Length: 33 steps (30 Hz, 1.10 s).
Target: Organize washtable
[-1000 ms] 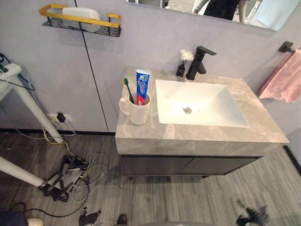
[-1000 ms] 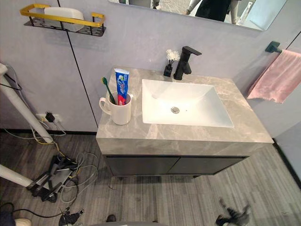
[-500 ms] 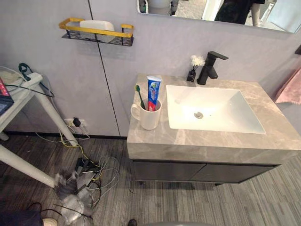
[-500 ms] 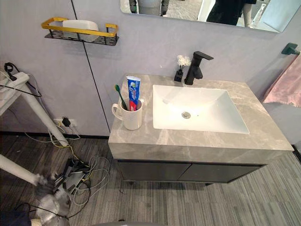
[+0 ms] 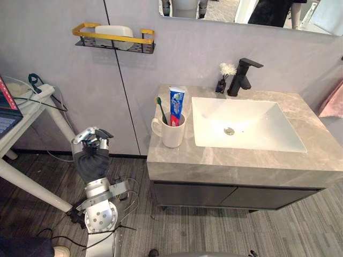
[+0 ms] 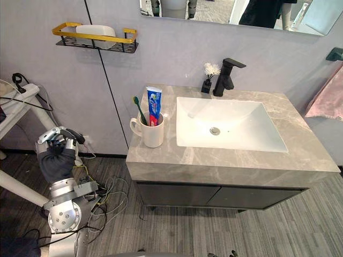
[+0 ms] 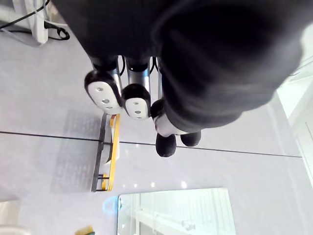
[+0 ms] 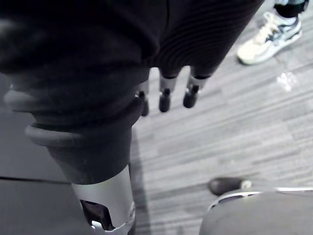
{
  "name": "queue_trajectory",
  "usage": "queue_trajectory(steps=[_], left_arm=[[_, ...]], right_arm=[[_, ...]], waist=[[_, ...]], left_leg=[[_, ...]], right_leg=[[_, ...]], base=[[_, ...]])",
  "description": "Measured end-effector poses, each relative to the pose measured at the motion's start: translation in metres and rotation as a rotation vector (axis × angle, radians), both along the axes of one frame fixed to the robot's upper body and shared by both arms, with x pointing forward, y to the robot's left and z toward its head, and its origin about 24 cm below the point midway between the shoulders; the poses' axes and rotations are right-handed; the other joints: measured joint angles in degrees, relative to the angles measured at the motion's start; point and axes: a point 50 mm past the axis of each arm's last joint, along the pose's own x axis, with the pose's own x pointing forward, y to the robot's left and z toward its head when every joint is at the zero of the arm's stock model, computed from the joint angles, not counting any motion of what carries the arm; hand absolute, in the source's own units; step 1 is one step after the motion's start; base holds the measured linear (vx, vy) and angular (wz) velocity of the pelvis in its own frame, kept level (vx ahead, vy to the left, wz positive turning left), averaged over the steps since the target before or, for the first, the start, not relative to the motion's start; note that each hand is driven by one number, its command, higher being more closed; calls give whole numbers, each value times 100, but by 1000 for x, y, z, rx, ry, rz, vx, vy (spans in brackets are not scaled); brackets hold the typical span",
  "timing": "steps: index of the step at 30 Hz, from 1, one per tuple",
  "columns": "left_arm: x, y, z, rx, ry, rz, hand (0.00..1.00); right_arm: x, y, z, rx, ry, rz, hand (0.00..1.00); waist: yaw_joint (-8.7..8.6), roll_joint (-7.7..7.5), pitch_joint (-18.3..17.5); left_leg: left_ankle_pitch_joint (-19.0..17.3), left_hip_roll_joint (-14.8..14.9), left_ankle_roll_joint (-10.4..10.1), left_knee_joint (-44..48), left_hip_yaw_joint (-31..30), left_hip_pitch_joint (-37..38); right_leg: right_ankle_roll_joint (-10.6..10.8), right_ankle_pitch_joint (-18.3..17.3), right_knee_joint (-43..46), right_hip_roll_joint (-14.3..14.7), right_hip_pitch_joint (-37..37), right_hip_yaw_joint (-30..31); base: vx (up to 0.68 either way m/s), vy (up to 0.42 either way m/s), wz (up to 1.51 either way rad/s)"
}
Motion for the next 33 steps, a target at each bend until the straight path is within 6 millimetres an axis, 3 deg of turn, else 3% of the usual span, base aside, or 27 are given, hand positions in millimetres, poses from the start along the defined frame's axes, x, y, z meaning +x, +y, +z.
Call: queue_trajectory(steps=[4,6,10,14,24,33], left_arm=[[0,-11,-4,-125,2,-177,100],[2,-26,-6,-198,3,-335,100],[4,-43,-10,-244,38,-482,100],[15,-59,-39,-227,201,-618,100],[20,-74,-60,-136,325,-759,100],[52,-79,-56,23,322,-726,100]], right_arm=[[-3,-2,0,-6,16,22,0],[-2,-2,-1,1,17,41,0],[-5,-2,-1,10,31,45,0],[-5,-3,-2,9,39,61,0],[-2,-2,-2,21,40,110,0],[12,0,0,32,2,151,0]], waist=[[19,15,-5],[0,14,-6],[-12,13,-6],[-14,24,-12],[-51,25,-10],[-200,6,90]], left_leg=[[0,4,0,7,-7,-16],[1,3,1,7,6,-12],[3,4,0,5,24,-12],[47,-7,54,-25,49,66],[48,-7,54,-30,107,67],[43,-2,57,-31,285,6]], right_leg=[[-1,0,2,0,5,-5],[-1,-1,8,-1,-1,6],[-1,0,6,1,-13,8],[1,1,-8,16,-7,14],[6,30,-140,24,-14,40],[-1,139,-250,37,-119,214]], base=[[-25,-5,2],[-32,-4,-2],[-5,-4,-3],[13,-2,-2],[1,0,-1],[-14,-1,-11]])
